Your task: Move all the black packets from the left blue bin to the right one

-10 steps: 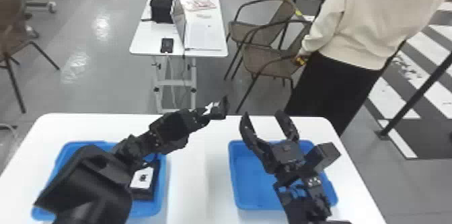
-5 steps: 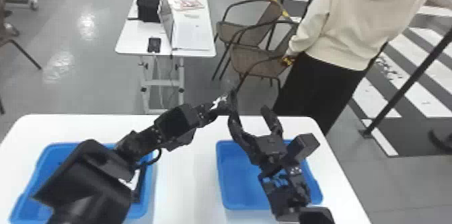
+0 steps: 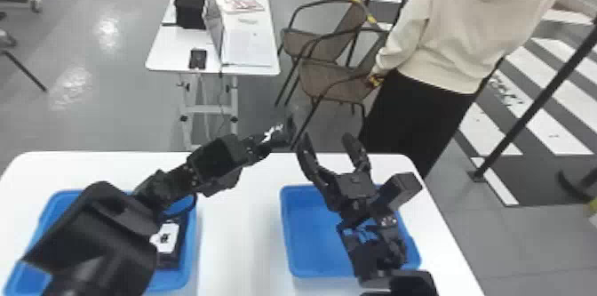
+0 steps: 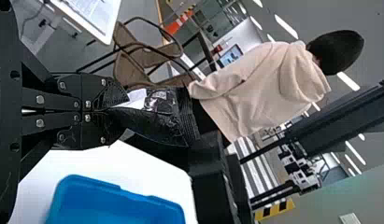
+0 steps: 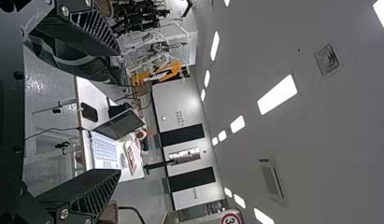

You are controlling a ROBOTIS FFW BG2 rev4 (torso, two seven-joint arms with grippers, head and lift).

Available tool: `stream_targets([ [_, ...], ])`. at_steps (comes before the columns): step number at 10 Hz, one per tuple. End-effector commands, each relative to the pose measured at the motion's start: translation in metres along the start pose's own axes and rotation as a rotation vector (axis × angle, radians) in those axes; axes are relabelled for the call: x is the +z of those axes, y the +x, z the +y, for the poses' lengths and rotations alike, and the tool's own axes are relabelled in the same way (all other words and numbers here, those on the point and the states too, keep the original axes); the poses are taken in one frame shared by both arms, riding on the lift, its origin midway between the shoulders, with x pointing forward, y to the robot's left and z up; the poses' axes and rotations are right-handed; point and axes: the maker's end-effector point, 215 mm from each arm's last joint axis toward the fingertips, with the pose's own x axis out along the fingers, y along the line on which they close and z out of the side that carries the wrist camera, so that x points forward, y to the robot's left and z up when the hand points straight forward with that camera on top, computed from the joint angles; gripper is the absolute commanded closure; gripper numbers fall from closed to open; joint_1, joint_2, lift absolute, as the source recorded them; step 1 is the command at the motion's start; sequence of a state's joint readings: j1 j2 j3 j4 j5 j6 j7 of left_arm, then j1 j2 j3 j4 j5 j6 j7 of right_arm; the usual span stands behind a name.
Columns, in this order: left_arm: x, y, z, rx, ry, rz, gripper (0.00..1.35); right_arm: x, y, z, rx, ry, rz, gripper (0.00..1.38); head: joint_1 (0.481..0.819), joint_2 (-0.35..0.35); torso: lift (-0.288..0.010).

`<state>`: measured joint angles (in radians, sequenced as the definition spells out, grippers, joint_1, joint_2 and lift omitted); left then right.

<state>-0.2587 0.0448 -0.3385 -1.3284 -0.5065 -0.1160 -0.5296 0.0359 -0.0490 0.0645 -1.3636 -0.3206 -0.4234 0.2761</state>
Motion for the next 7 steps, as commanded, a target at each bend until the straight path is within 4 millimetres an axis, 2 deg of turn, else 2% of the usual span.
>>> stream_targets([
  [1,-0.018,-0.008,0.016,0.029,-0.013,0.033,1.21,0.006,-0.003,0.005,0.003,0.017,-0.014,0.13,0.695,-0.219,0.0],
  [4,-0.02,-0.003,0.013,0.027,-0.042,0.027,1.21,0.019,0.0,0.032,0.039,0.084,-0.043,0.13,0.695,-0.178,0.0],
  [5,-0.019,-0.002,0.012,0.027,-0.057,0.02,1.21,0.014,0.002,0.046,0.06,0.114,-0.021,0.13,0.695,-0.173,0.0],
  [7,-0.004,0.004,0.007,0.015,-0.079,-0.014,1.21,0.003,0.009,0.059,0.09,0.148,0.012,0.13,0.695,-0.159,0.0],
])
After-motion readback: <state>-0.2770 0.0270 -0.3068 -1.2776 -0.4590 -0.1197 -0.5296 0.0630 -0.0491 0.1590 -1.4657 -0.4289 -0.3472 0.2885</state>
